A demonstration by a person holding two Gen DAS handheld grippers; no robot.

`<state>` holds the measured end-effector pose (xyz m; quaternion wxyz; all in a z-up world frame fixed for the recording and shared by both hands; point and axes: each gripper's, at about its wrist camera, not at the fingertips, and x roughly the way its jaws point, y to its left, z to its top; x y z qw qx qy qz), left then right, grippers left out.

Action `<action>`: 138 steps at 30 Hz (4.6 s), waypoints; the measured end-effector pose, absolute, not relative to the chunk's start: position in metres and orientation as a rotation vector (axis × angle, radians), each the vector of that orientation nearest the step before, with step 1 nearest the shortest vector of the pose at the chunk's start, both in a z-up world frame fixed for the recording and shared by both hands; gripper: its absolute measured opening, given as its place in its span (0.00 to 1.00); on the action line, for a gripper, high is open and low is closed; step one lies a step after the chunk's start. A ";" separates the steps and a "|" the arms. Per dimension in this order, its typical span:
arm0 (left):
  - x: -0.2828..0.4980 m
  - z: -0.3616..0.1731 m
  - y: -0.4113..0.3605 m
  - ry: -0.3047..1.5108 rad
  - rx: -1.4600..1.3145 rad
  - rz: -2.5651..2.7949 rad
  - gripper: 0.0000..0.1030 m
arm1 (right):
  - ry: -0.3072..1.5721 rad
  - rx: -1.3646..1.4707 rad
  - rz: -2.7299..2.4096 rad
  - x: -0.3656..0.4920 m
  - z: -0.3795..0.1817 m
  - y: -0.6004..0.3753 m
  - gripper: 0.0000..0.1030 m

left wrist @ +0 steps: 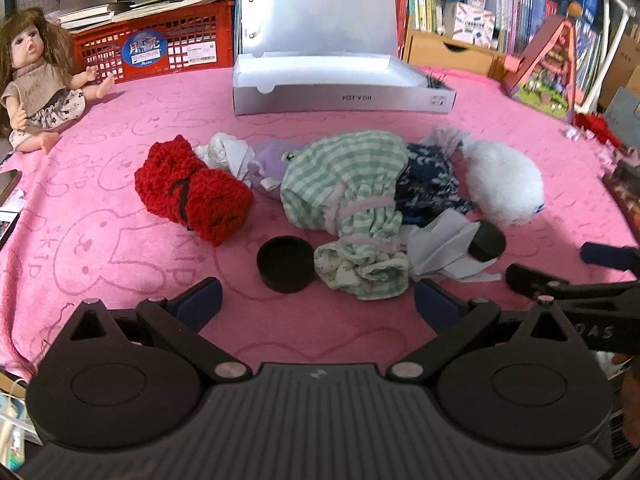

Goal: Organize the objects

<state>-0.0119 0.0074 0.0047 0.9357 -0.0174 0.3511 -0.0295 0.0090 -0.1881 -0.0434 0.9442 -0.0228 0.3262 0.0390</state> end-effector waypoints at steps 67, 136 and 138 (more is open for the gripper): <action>-0.006 0.045 -0.002 0.540 -0.091 -0.183 0.41 | 0.590 -0.023 0.193 0.011 -0.018 -0.178 0.35; 0.201 0.106 0.040 0.578 -0.153 -0.188 0.41 | 0.592 -0.024 0.211 0.220 0.051 -0.206 0.35; 0.214 0.104 0.040 0.601 -0.172 -0.183 0.41 | 0.615 -0.013 0.229 0.235 0.052 -0.203 0.35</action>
